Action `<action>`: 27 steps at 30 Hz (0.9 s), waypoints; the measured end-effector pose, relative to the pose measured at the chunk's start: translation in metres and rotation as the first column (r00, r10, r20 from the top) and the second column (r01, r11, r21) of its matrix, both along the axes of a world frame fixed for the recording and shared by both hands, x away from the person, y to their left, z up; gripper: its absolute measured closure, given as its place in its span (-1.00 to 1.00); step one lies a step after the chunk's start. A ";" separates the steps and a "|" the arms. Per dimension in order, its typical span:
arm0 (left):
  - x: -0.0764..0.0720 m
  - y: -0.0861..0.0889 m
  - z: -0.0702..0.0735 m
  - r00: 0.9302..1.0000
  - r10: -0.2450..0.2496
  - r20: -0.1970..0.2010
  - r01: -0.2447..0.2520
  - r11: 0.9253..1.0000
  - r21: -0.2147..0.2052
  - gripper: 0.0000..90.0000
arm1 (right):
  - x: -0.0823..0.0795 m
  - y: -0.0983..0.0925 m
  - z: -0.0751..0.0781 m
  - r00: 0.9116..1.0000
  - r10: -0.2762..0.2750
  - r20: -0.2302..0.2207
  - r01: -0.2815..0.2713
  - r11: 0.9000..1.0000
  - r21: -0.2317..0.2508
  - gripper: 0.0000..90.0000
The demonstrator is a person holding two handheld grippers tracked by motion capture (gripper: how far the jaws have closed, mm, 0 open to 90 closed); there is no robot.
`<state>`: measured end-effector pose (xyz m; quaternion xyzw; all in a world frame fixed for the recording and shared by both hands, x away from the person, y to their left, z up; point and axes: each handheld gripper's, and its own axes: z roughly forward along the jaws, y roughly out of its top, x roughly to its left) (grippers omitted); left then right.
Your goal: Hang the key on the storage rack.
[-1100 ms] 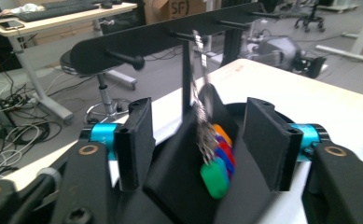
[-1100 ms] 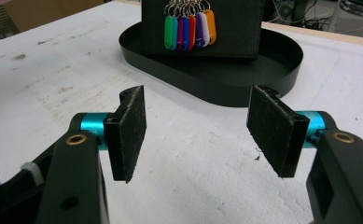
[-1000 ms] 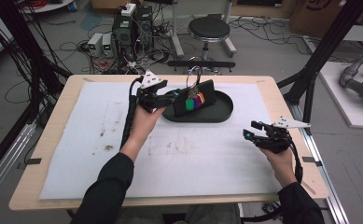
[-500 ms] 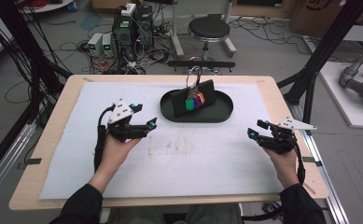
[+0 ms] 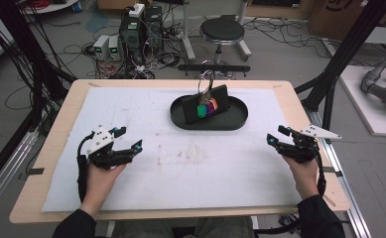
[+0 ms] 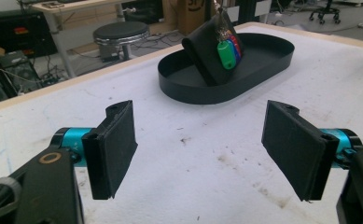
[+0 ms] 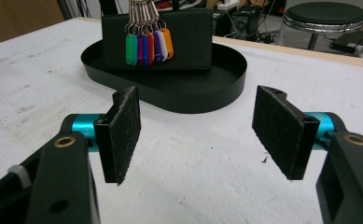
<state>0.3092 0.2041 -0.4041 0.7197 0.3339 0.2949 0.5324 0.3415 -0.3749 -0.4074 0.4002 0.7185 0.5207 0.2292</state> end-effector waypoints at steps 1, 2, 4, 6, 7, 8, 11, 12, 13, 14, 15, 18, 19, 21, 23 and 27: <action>0.000 0.000 0.000 1.000 0.000 0.002 0.000 1.000 0.000 -0.43 | 0.001 0.000 0.000 1.000 -0.001 0.005 0.001 1.000 -0.001 -0.27; 0.000 0.000 0.000 1.000 -0.003 0.003 0.003 1.000 0.000 -0.43 | 0.001 0.000 0.000 1.000 -0.001 0.007 0.001 1.000 -0.005 -0.27; 0.002 0.001 0.000 1.000 -0.001 0.006 0.001 1.000 0.014 -0.43 | 0.001 0.001 0.000 1.000 -0.004 0.001 0.004 1.000 -0.005 -0.28; 0.004 0.001 -0.001 1.000 -0.002 0.000 0.002 1.000 0.013 -0.43 | 0.001 0.001 0.000 1.000 -0.005 0.002 0.005 1.000 -0.007 -0.28; 0.005 0.002 -0.001 1.000 -0.003 -0.002 0.003 1.000 0.010 -0.43 | 0.001 0.000 0.000 1.000 -0.005 0.004 0.005 1.000 -0.007 -0.29; 0.006 0.003 -0.002 1.000 -0.002 -0.001 0.002 1.000 0.010 -0.43 | 0.000 0.000 0.000 1.000 -0.008 0.003 0.008 1.000 -0.003 -0.29; 0.007 0.004 -0.003 1.000 0.006 -0.003 -0.006 1.000 0.003 -0.43 | 0.000 -0.001 0.000 1.000 -0.010 0.001 0.010 1.000 -0.002 -0.30; 0.007 0.005 -0.003 1.000 0.007 -0.006 -0.007 1.000 0.001 -0.43 | 0.000 -0.001 0.000 1.000 -0.011 0.001 0.011 1.000 -0.003 -0.30; 0.007 0.006 -0.002 1.000 0.012 -0.005 -0.012 1.000 0.000 -0.43 | 0.000 -0.001 0.000 1.000 -0.011 -0.003 0.011 1.000 -0.003 -0.30; 0.007 0.006 -0.002 1.000 0.012 -0.003 -0.012 1.000 0.000 -0.43 | 0.000 -0.001 0.000 1.000 -0.009 -0.005 0.009 1.000 -0.003 -0.30; 0.007 0.007 -0.002 1.000 0.012 -0.002 -0.012 1.000 -0.001 -0.43 | 0.000 -0.001 0.000 1.000 -0.008 -0.004 0.008 1.000 -0.005 -0.30; 0.008 0.008 -0.003 1.000 0.019 -0.004 -0.019 1.000 0.005 -0.43 | 0.000 -0.001 0.000 1.000 -0.007 -0.005 0.007 1.000 -0.003 -0.30; 0.008 0.008 -0.003 1.000 0.020 -0.007 -0.020 1.000 0.007 -0.43 | 0.000 -0.001 0.000 1.000 -0.006 -0.005 0.006 1.000 -0.002 -0.30; 0.008 0.008 -0.004 1.000 0.028 -0.006 -0.027 1.000 0.009 -0.43 | 0.000 -0.001 -0.001 1.000 -0.003 -0.004 0.003 1.000 -0.005 -0.30; 0.008 0.009 -0.004 0.999 0.032 -0.009 -0.032 0.999 0.010 -0.43 | 0.000 -0.001 -0.001 1.000 -0.004 -0.005 0.004 1.000 -0.004 -0.30; 0.009 0.010 -0.005 0.999 0.036 -0.014 -0.036 0.999 0.012 -0.43 | 0.001 -0.002 -0.001 1.000 -0.002 -0.008 0.002 1.000 -0.003 -0.30</action>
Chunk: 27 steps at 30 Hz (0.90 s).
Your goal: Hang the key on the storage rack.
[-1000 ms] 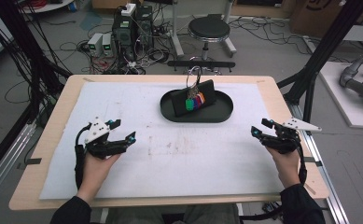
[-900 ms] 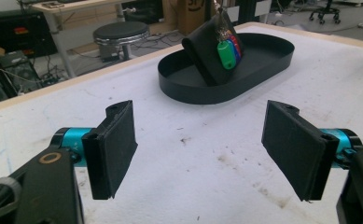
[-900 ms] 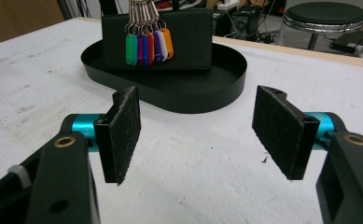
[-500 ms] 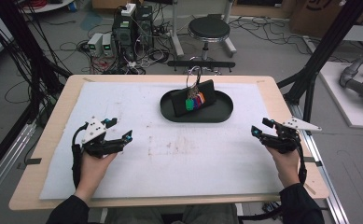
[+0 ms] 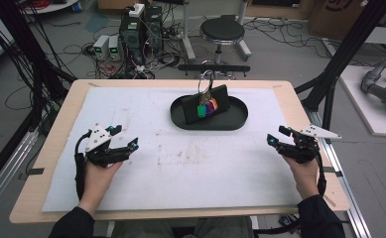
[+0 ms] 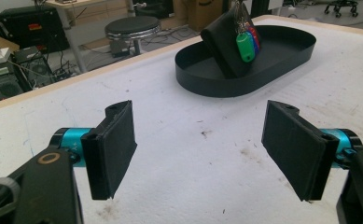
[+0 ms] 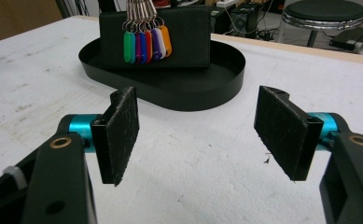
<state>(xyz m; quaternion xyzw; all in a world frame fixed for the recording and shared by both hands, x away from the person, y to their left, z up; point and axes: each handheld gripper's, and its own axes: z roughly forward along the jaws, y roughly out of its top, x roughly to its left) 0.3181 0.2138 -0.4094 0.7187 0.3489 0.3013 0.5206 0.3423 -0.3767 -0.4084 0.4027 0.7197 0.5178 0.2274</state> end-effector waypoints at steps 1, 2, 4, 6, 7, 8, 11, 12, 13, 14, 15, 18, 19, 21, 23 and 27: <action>0.000 0.000 0.000 1.000 0.001 -0.001 -0.001 1.000 -0.002 -0.43 | 0.000 0.000 0.000 1.000 0.000 -0.002 0.000 1.000 0.001 -0.30; 0.000 0.000 0.000 1.000 0.000 -0.001 0.000 1.000 -0.001 -0.43 | 0.000 0.000 0.000 1.000 0.000 -0.003 0.000 1.000 0.001 -0.30; -0.001 -0.002 0.000 1.000 -0.001 0.002 0.001 1.000 0.005 -0.43 | 0.000 -0.001 0.000 1.000 -0.001 -0.001 0.001 1.000 0.000 -0.30; 0.000 -0.002 -0.001 1.000 -0.003 0.000 0.003 1.000 0.005 -0.43 | -0.001 -0.002 0.000 1.000 -0.002 0.001 0.002 1.000 -0.001 -0.30; 0.000 -0.002 -0.001 1.000 0.001 -0.001 -0.001 1.000 0.009 -0.43 | -0.001 -0.002 0.000 1.000 -0.002 0.000 0.002 1.000 -0.001 -0.30; 0.000 -0.002 -0.001 1.000 0.002 -0.001 -0.002 1.000 0.011 -0.43 | -0.001 -0.002 0.000 1.000 -0.004 0.000 0.004 1.000 0.003 -0.30; 0.001 -0.002 -0.002 1.000 0.004 -0.006 -0.004 1.000 0.013 -0.43 | -0.001 -0.003 0.000 1.000 -0.008 0.001 0.008 1.000 0.004 -0.30; 0.001 -0.002 -0.002 1.000 0.004 -0.006 -0.004 1.000 0.013 -0.43 | -0.001 -0.003 0.000 1.000 -0.007 0.002 0.007 1.000 0.003 -0.30; 0.002 -0.001 -0.002 1.000 0.006 -0.004 -0.006 1.000 0.015 -0.43 | -0.001 -0.003 0.000 1.000 -0.006 0.002 0.006 1.000 0.003 -0.30; 0.002 -0.001 -0.002 1.000 0.009 -0.004 -0.009 1.000 0.017 -0.43 | -0.001 -0.003 0.000 1.000 -0.006 0.001 0.006 1.000 0.003 -0.30; 0.002 0.000 -0.002 1.000 0.014 -0.001 -0.014 1.000 0.015 -0.43 | -0.001 -0.003 0.000 1.000 -0.007 0.001 0.007 1.000 0.002 -0.30; 0.002 0.001 -0.002 1.000 0.019 -0.003 -0.019 1.000 0.017 -0.43 | -0.001 -0.003 0.000 1.000 -0.007 0.000 0.007 1.000 0.002 -0.30; 0.002 0.002 -0.002 1.000 0.021 -0.001 -0.021 1.000 0.015 -0.43 | -0.001 -0.003 0.000 1.000 -0.007 0.001 0.007 1.000 0.002 -0.30; 0.002 0.002 -0.002 1.000 0.020 -0.001 -0.020 1.000 0.014 -0.43 | -0.002 -0.004 0.000 1.000 -0.007 -0.002 0.007 1.000 0.003 -0.30; 0.002 0.002 -0.002 1.000 0.022 -0.001 -0.022 1.000 0.014 -0.43 | -0.002 -0.004 0.000 1.000 -0.006 -0.001 0.006 1.000 0.002 -0.30; 0.002 0.002 -0.002 1.000 0.021 -0.007 -0.021 1.000 0.021 -0.43 | -0.003 -0.003 0.000 1.000 -0.006 0.000 0.006 1.000 0.001 -0.30</action>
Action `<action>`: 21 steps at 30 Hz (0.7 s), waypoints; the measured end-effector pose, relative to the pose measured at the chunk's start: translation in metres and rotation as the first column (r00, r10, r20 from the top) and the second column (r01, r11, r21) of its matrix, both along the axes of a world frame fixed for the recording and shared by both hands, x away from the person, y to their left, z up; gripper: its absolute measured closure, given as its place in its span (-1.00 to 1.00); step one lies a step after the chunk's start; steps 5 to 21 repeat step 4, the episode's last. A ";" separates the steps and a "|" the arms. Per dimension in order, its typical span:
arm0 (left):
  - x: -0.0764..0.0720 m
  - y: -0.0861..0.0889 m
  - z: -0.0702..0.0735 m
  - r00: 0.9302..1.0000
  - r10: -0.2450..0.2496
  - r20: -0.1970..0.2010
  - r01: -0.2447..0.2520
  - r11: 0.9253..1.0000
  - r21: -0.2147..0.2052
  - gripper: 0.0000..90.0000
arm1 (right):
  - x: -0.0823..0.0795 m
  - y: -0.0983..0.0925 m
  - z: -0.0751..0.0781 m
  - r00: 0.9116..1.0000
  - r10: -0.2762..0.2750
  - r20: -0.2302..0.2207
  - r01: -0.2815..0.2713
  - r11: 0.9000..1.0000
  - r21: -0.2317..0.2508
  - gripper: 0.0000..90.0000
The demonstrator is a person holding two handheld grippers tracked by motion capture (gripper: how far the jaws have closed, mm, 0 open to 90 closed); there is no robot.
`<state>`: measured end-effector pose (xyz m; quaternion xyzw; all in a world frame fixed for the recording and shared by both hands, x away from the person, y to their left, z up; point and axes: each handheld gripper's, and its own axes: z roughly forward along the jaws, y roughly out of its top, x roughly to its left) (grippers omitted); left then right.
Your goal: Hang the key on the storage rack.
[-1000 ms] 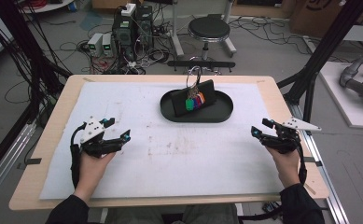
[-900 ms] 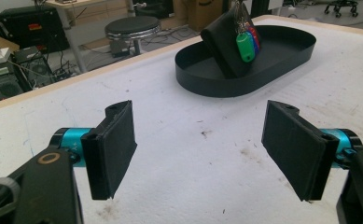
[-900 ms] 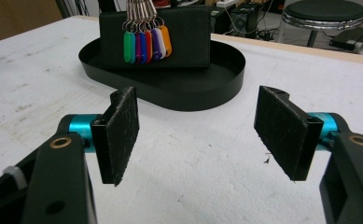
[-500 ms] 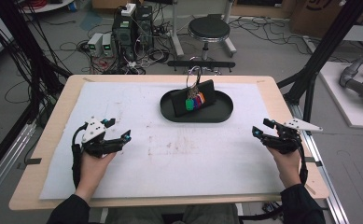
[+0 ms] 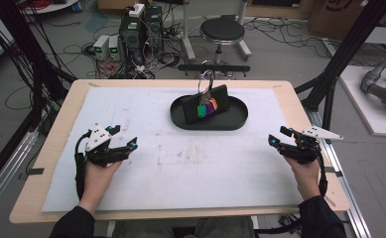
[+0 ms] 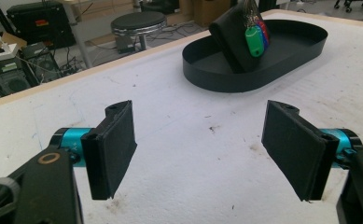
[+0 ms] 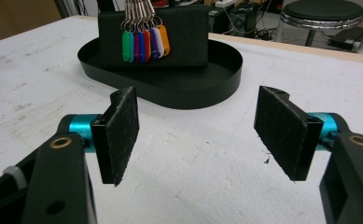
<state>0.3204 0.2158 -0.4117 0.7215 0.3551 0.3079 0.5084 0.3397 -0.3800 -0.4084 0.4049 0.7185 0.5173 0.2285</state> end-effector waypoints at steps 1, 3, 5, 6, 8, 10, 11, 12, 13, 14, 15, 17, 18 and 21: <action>0.000 0.000 0.000 1.000 0.000 -0.001 0.000 1.000 -0.003 -0.43 | 0.000 0.000 0.000 1.000 0.000 0.000 0.000 1.000 -0.001 -0.30; 0.001 0.000 -0.001 1.000 0.001 -0.003 -0.001 1.000 0.000 -0.43 | 0.000 0.000 0.000 1.000 -0.002 0.003 0.002 1.000 0.000 -0.30; 0.001 0.000 -0.001 1.000 0.002 -0.004 -0.002 1.000 0.000 -0.43 | 0.000 0.000 0.000 1.000 -0.002 0.003 0.002 1.000 0.000 -0.30; 0.001 0.000 -0.001 1.000 0.002 -0.004 -0.002 1.000 0.000 -0.43 | 0.000 0.000 0.000 1.000 -0.002 0.003 0.002 1.000 0.000 -0.30; 0.001 0.000 -0.001 1.000 0.002 -0.004 -0.002 1.000 0.000 -0.43 | 0.000 0.000 0.000 1.000 -0.002 0.003 0.002 1.000 0.000 -0.30; 0.001 0.000 -0.001 1.000 0.002 -0.004 -0.002 1.000 0.000 -0.43 | 0.000 0.000 0.000 1.000 -0.002 0.003 0.002 1.000 0.000 -0.30; 0.001 0.000 -0.001 1.000 0.002 -0.004 -0.002 1.000 0.000 -0.43 | 0.000 0.000 0.000 1.000 -0.002 0.003 0.002 1.000 0.000 -0.30; 0.001 0.000 -0.001 1.000 0.002 -0.004 -0.002 1.000 0.000 -0.43 | 0.000 0.000 0.000 1.000 -0.002 0.003 0.002 1.000 0.000 -0.30; 0.001 0.000 -0.001 1.000 0.002 -0.004 -0.002 1.000 0.000 -0.43 | 0.000 0.000 0.000 1.000 -0.002 0.003 0.002 1.000 0.000 -0.30; 0.001 0.000 -0.001 1.000 0.002 -0.004 -0.002 1.000 0.000 -0.43 | 0.000 0.000 0.000 1.000 -0.002 0.003 0.002 1.000 0.000 -0.30; 0.001 0.000 -0.001 1.000 0.002 -0.004 -0.002 1.000 0.000 -0.43 | 0.000 0.000 0.000 1.000 -0.002 0.003 0.002 1.000 0.000 -0.30; 0.001 0.000 -0.001 1.000 0.002 -0.004 -0.002 1.000 0.000 -0.43 | 0.000 0.000 0.000 1.000 -0.002 0.003 0.002 1.000 0.000 -0.30; 0.001 0.000 -0.001 1.000 0.002 -0.004 -0.002 1.000 0.000 -0.43 | 0.000 0.000 0.000 1.000 -0.002 0.003 0.002 1.000 0.000 -0.30; 0.001 0.000 -0.001 1.000 0.002 -0.004 -0.002 1.000 0.000 -0.43 | 0.000 0.000 0.000 1.000 -0.002 0.003 0.002 1.000 0.000 -0.30</action>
